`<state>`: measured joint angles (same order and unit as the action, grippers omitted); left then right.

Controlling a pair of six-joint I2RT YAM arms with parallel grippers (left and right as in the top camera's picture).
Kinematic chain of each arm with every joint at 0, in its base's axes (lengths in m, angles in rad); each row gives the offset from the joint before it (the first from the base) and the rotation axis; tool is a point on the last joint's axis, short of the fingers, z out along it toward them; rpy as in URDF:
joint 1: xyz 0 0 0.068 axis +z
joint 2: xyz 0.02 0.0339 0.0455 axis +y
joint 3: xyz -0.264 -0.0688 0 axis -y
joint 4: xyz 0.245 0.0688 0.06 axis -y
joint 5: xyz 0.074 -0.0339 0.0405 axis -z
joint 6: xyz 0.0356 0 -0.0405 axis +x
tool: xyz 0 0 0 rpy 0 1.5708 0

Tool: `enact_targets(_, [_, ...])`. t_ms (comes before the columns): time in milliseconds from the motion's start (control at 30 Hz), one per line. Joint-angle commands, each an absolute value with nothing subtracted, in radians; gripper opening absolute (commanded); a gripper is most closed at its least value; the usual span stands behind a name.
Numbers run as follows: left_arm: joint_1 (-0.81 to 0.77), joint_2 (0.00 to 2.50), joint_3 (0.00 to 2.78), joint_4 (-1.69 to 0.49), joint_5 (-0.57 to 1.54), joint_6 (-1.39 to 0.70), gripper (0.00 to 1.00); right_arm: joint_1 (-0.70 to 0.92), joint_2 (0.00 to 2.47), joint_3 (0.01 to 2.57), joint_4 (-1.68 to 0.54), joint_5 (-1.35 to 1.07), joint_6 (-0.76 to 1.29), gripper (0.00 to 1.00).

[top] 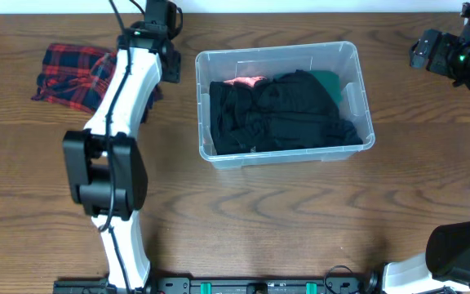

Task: Pack container
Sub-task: 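Move the left gripper to the red plaid shirt and grasp it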

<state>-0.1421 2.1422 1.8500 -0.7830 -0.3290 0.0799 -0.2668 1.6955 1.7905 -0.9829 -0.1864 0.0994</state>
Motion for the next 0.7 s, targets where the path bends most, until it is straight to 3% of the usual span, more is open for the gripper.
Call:
enact_targets(0, [-0.141, 2.2, 1.84, -0.757, -0.43, 0.101, 0.81, -0.27, 1.707, 1.803, -0.984, -0.187, 0.111, 0.99])
enact_targets(667, [-0.139, 2.357, 1.84, -0.689, -0.544, 0.123, 0.86, -0.27, 1.707, 1.803, -0.984, -0.187, 0.111, 0.99])
